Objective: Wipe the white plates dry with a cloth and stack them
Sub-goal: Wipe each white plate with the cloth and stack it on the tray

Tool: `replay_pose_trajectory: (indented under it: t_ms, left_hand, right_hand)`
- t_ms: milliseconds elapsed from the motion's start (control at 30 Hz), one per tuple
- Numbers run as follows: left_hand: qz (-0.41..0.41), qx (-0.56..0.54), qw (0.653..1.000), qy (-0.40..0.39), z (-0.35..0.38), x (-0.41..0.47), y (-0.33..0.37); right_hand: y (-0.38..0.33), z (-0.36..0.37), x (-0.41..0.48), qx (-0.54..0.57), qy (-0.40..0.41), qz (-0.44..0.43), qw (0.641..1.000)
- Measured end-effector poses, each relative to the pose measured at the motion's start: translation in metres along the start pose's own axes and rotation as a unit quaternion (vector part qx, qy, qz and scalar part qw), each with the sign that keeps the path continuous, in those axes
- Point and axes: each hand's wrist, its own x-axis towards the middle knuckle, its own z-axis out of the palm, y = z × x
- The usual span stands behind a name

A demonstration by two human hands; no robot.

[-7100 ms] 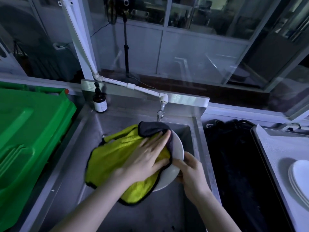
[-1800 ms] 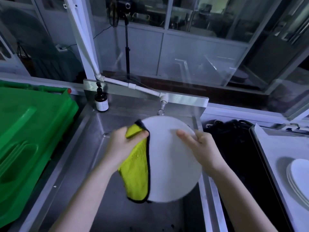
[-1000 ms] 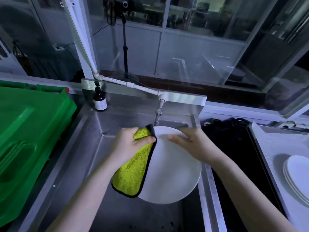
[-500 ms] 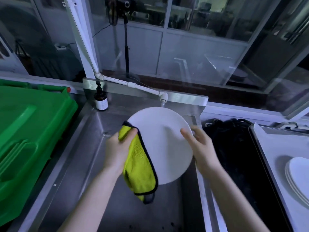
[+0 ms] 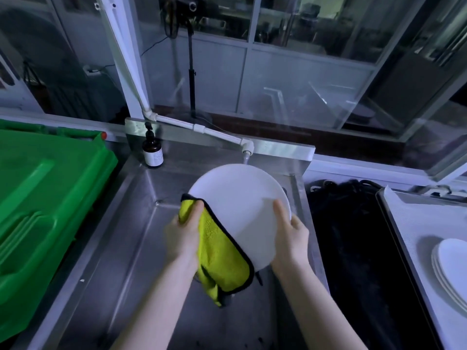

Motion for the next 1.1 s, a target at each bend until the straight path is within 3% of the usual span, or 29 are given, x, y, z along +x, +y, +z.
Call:
replay_pose_trajectory:
  t_ms: [67, 167, 267, 333, 367, 433, 500, 567, 667, 733, 833, 933, 1000, 1100]
  left_hand:
    - [-0.004, 0.003, 0.999, -0.034, -0.005, 0.007, 0.002]
    - [0.074, 0.068, 0.991, -0.092, -0.011, 0.016, 0.012]
    - [0.198, 0.2, 0.943, -0.178, -0.005, 0.01, 0.032]
    - [0.243, 0.245, 0.906, -0.244, 0.0, 0.009, 0.038]
    - [0.255, 0.254, 0.895, -0.265, 0.001, 0.008, 0.04]
    - [0.255, 0.231, 0.9, -0.267, -0.001, 0.009, 0.038]
    - [0.215, 0.181, 0.937, -0.207, -0.004, 0.007, 0.031]
    - [0.137, 0.089, 0.981, -0.107, -0.002, 0.001, 0.019]
    - [0.006, -0.007, 1.0, -0.015, 0.002, -0.002, 0.0]
    - [-0.015, -0.011, 0.999, -0.033, -0.003, 0.002, -0.001]
    - [0.047, 0.057, 0.993, -0.091, -0.014, 0.01, 0.007]
    - [0.17, 0.149, 0.956, -0.189, -0.012, 0.007, 0.021]
    - [0.219, 0.187, 0.925, -0.246, -0.009, 0.003, 0.027]
    - [0.224, 0.192, 0.92, -0.257, -0.01, 0.006, 0.029]
  right_hand:
    - [-0.002, -0.004, -0.001, -0.035, -0.048, -0.017, 0.998]
    - [-0.031, -0.019, 0.014, -0.122, -0.157, -0.137, 0.97]
    - [-0.059, -0.021, 0.024, -0.285, -0.268, -0.204, 0.898]
    - [-0.062, -0.015, 0.024, -0.385, -0.29, -0.222, 0.848]
    - [-0.06, -0.014, 0.023, -0.391, -0.293, -0.223, 0.844]
    - [-0.056, -0.014, 0.023, -0.355, -0.282, -0.206, 0.867]
    - [-0.052, -0.015, 0.022, -0.266, -0.23, -0.175, 0.92]
    - [-0.042, -0.01, 0.019, -0.119, -0.139, -0.115, 0.976]
    - [-0.016, 0.001, 0.007, -0.003, -0.028, -0.024, 0.999]
    - [-0.01, -0.002, 0.001, -0.037, -0.056, -0.031, 0.997]
    - [-0.034, -0.017, 0.013, -0.143, -0.151, -0.128, 0.97]
    - [-0.056, -0.018, 0.026, -0.331, -0.274, -0.184, 0.884]
    - [-0.054, -0.011, 0.027, -0.409, -0.31, -0.189, 0.837]
    - [-0.046, -0.013, 0.027, -0.352, -0.289, -0.175, 0.873]
